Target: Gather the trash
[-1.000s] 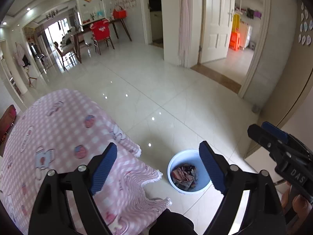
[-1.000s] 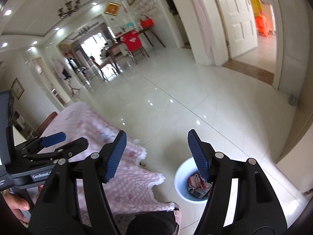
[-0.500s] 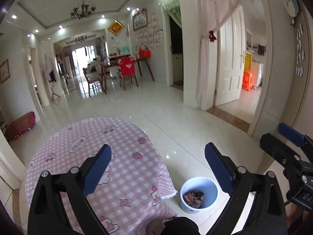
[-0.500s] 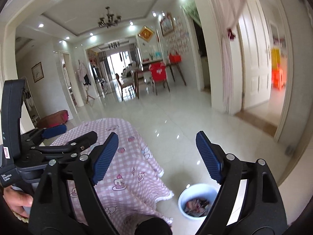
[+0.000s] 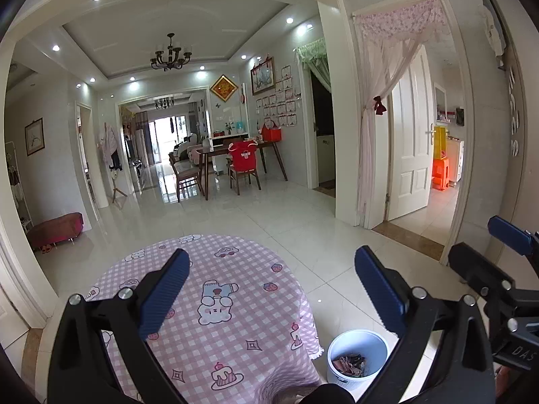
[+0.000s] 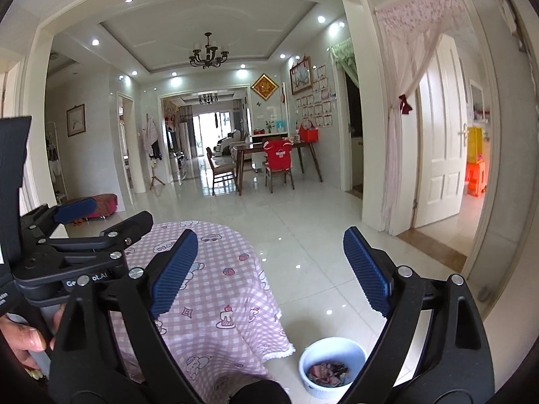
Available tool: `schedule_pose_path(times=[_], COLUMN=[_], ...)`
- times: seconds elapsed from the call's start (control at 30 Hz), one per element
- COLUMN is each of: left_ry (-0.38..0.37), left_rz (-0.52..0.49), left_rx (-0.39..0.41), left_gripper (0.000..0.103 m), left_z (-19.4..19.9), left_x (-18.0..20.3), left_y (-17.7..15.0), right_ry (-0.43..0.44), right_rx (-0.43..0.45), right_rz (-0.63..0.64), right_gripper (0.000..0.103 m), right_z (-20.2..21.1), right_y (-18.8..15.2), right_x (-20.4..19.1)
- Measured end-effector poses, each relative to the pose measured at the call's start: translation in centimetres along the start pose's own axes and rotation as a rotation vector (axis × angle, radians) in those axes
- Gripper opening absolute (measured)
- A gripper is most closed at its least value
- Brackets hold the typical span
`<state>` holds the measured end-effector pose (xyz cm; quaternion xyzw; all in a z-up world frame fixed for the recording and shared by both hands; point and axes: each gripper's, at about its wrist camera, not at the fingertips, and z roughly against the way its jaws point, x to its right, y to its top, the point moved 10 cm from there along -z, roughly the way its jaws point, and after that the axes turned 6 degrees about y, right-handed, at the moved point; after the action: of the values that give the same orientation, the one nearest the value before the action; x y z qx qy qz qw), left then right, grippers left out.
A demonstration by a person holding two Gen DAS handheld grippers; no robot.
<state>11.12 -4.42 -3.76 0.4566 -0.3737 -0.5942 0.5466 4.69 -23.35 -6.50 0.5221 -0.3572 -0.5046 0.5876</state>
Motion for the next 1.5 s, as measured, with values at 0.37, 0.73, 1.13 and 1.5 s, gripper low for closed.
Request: schedule_pose_path(times=[0.37,0.73,1.13,1.5], left_ry=[0.008,0.001,-0.006,-0.009], left_rz=[0.003,-0.005,-0.009,-0.011], left_rx=[0.029,0.022,0.018,0.023], left_gripper=[0.097,0.097,0.097,0.097], left_z=[1.5,1.4,1.2,1.4], left_x=[-1.7,-1.5,-1.1,-1.1], left_y=[-0.4,-0.5,-0.6,-0.6], right_ry=[0.013,0.012,0.009,0.010], right_rx=[0.009,0.001,-0.001,0.002], right_rz=[0.014,0.005,-0.007,-0.008], right_gripper=[0.088,0.088,0.088,0.089], right_z=[0.9,0.7,0.5,0.8], right_y=[0.1,-0.1,-0.3,-0.5], right_x=[-1.0,-1.0,-0.5,-0.4])
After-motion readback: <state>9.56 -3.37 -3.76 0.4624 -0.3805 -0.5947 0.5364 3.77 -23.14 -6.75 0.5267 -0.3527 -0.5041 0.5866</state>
